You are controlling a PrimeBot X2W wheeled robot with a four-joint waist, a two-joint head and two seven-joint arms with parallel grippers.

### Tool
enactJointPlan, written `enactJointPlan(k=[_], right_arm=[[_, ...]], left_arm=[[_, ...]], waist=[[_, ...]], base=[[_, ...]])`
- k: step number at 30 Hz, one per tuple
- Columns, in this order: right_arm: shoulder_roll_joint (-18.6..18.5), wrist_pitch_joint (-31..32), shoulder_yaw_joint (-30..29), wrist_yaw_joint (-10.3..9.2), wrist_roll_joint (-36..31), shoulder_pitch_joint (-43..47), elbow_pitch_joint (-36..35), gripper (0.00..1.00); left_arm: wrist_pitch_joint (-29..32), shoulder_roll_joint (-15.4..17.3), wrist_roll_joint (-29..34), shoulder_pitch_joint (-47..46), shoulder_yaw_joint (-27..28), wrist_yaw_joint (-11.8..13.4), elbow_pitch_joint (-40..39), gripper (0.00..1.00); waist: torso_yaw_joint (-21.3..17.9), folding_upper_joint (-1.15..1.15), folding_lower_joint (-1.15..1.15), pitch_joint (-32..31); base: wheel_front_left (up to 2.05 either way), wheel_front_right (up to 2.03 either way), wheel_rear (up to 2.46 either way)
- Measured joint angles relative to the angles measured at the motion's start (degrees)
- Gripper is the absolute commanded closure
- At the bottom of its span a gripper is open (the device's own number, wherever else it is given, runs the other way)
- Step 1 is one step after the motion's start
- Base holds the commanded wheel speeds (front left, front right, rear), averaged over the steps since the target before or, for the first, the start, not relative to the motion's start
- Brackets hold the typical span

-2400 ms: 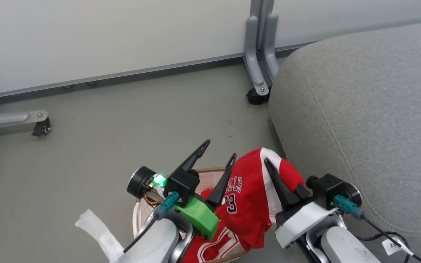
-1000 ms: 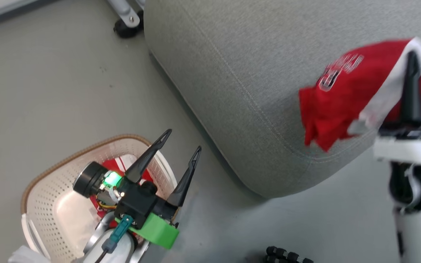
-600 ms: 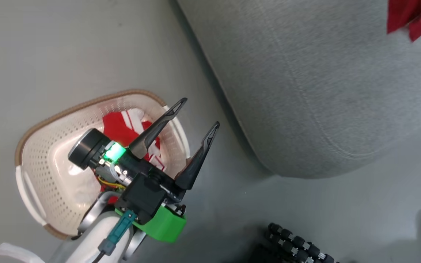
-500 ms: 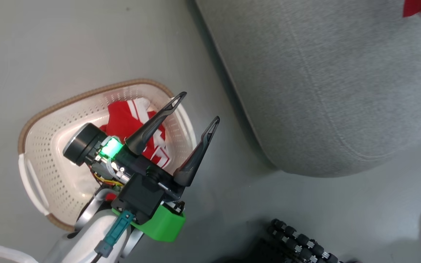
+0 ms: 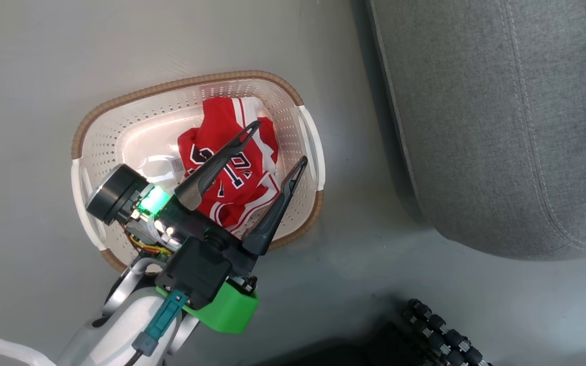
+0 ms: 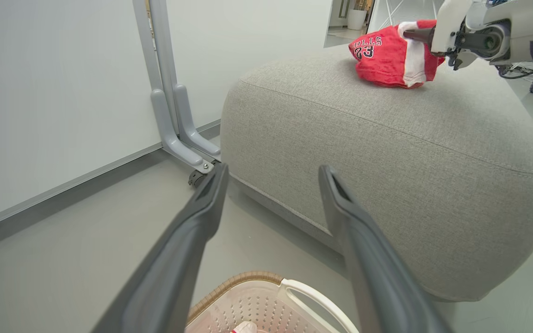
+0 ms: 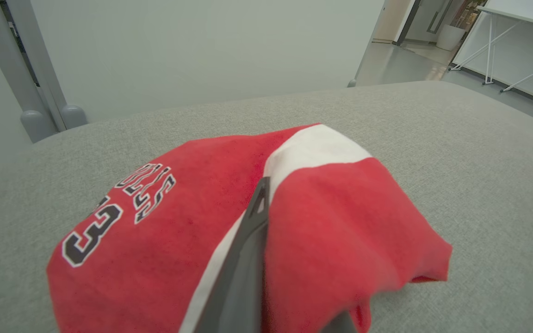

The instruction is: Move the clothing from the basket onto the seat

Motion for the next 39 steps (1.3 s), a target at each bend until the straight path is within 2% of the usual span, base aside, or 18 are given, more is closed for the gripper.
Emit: enactJointPlan(k=[1,2,3,7,12,18,21,24,25,32,36,39], right_arm=[[0.34,0.00,-0.24,0.00,-0.27,0.04,0.46,1.00],[0.44,0.00,-0.73,0.00,-0.69,0.12,0.55,0.65],[0.45,0.00,-1.60,0.01,-1.33,0.31,0.44,0.00],[1.86,0.00,-3.38,0.00,-3.97,3.89,-2.14,0.00],[2.78,0.00,-3.42,0.01,-7.38,12.27,-6.67,0.00],[6.53,-0.01,-4.09,0.00,-9.36,24.12,-12.70,0.00],[9.16,0.00,-2.02,0.00,-9.71,29.60,-14.06,0.00],[11.00,0.00,3.30,0.01,-9.94,33.46,-15.03,0.00],[12.12,0.00,8.13,0.01,-9.87,35.31,-15.17,0.00],[14.01,0.00,25.10,0.01,-8.84,39.68,-17.05,0.00],[13.95,0.00,31.40,0.01,-8.12,40.46,-20.27,0.00],[14.19,0.00,32.94,0.01,-7.58,42.45,-24.01,0.00]], left_arm=[[-0.27,-0.07,0.00,0.00,-0.07,0.03,0.21,0.00],[-0.48,-0.13,0.00,0.00,-0.25,0.12,0.44,0.00],[-0.73,-0.16,0.02,0.00,-0.48,0.16,0.81,0.00],[-1.87,-1.34,-0.19,0.02,-0.92,0.76,2.20,0.00],[-4.23,-3.94,-3.18,1.75,0.12,2.99,6.15,0.00],[-5.69,-6.46,-5.06,4.98,1.21,5.32,13.10,0.00],[-5.94,-8.62,-6.97,6.59,2.57,6.44,15.83,0.00],[-6.03,-11.07,-8.32,8.79,5.66,7.71,16.45,0.00],[-6.04,-11.95,-9.21,10.79,7.56,7.90,17.24,0.00],[-6.11,-13.63,-10.21,17.67,14.47,7.87,19.90,0.00],[-6.11,-14.32,-10.04,20.25,18.53,7.27,19.92,0.00],[-6.12,-14.69,-8.90,21.88,20.82,6.25,18.33,0.00]], waist=[[0.15,0.00,0.00,-0.27],[0.24,0.00,0.00,-0.59],[0.28,0.00,0.00,-1.00],[0.27,0.00,-0.01,-3.13],[0.45,0.00,-0.01,-7.33],[1.24,0.00,-0.02,-13.66],[1.96,0.00,-0.02,-17.11],[2.92,0.00,-0.02,-20.61],[3.72,0.00,-0.02,-23.07],[6.77,0.00,-0.02,-31.03],[8.52,0.00,-0.02,-35.21],[9.76,0.00,-0.02,-37.97]], base=[[0.00,0.00,0.00],[0.00,0.00,0.00],[0.00,0.00,0.00],[0.00,0.00,0.00],[0.00,0.00,0.00],[0.00,0.00,0.00],[0.00,0.00,0.00],[0.00,0.00,0.00],[0.00,0.00,0.00],[0.00,0.00,0.00],[0.00,0.00,0.00],[0.00,0.00,0.00]])
